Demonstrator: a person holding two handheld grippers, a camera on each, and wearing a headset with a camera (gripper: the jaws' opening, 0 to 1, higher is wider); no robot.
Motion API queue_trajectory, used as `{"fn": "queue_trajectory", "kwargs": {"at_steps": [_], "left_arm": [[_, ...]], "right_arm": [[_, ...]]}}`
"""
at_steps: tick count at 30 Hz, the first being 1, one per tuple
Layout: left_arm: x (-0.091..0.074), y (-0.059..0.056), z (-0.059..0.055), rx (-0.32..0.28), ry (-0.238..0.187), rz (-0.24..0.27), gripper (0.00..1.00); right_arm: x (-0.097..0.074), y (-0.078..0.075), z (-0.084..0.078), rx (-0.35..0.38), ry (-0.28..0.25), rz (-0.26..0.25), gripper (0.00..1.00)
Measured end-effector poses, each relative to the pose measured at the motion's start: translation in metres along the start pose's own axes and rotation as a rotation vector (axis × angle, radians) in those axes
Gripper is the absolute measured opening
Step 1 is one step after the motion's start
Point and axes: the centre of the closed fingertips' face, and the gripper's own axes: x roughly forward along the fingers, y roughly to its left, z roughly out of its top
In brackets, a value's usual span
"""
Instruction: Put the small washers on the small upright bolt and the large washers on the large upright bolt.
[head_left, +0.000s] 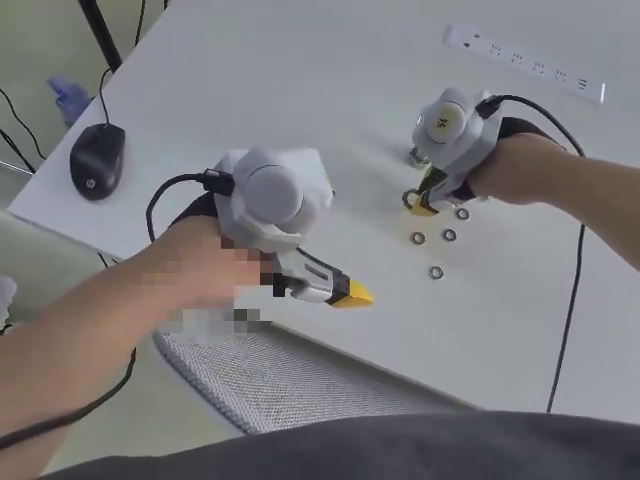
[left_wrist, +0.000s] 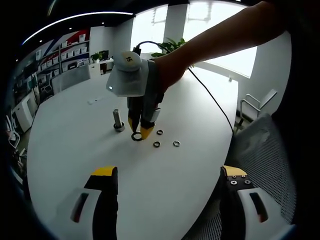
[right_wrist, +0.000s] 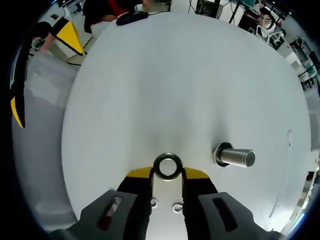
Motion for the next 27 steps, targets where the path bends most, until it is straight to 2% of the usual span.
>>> {"fn": "queue_trajectory", "kwargs": {"at_steps": [6,12,17,27], "left_arm": [[-0.001,0.005,0.002,0.007,-0.011,0.02,0.93],[0.002,0.006,0.0,0.002,-0.003,0.029,0.99],[0.001,0.004,0.002,-0.002,-0.009,0.027,1.0],[0.002,0.004,0.003,-0.008,-0.011,0.026,1.0]], "right_arm": [[-0.016,-0.004,-0.008,0.017,-0.001,-0.011,0.22],[-0.037,-0.019,-0.012,0.057,-0.018,-0.04,0.22],[-0.05,-0.034,-0.007,0.084,-0.036,-0.055,0.22],[-0.06,-0.054,0.0,0.083,-0.04,-0.078,0.22]]}}
